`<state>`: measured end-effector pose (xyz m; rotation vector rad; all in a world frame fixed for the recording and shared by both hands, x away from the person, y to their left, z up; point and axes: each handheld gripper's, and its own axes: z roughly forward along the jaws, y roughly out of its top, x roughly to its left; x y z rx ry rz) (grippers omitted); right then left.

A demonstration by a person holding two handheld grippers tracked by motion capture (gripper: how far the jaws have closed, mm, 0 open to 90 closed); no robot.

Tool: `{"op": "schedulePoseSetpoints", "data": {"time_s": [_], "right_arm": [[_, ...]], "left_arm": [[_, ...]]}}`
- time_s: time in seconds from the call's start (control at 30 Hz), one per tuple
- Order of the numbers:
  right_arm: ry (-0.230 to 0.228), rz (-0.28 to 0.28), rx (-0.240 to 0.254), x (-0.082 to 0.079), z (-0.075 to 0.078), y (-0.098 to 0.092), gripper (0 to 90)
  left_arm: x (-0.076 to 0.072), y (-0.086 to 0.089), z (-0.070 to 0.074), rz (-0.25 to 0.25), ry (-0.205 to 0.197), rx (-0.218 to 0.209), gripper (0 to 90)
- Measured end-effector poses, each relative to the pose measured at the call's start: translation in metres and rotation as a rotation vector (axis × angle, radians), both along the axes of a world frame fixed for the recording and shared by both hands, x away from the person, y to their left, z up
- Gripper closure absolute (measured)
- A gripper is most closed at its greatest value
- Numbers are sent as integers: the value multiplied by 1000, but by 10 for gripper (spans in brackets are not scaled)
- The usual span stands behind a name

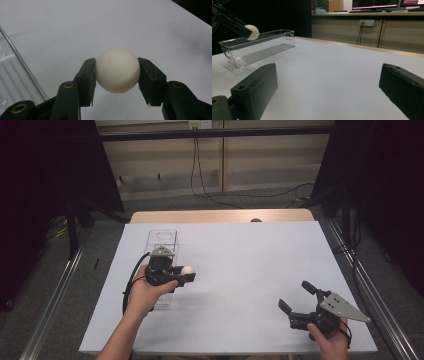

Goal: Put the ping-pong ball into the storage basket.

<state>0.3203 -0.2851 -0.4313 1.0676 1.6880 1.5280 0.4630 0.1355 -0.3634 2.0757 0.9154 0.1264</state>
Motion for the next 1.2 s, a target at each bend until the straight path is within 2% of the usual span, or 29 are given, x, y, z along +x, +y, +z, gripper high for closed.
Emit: {"op": "schedulePoseSetpoints", "data": {"time_s": [0.67,0.9,0.93,1.1,1.13,1.2], "right_arm": [[-4,5,4,0,0,0,15],[-3,3,4,0,0,0,15],[-2,3,4,0,0,0,15],[0,-2,3,0,0,0,15],[-1,-2,3,0,0,0,15],[0,-1,3,0,0,0,15]], "left_arm": [[2,8,3,6,2,-3,511],[2,11,6,10,4,14,512],[2,11,5,14,4,1,512],[2,14,7,14,7,13,512],[2,14,6,11,6,-4,512],[2,15,6,16,3,-1,512]]}}
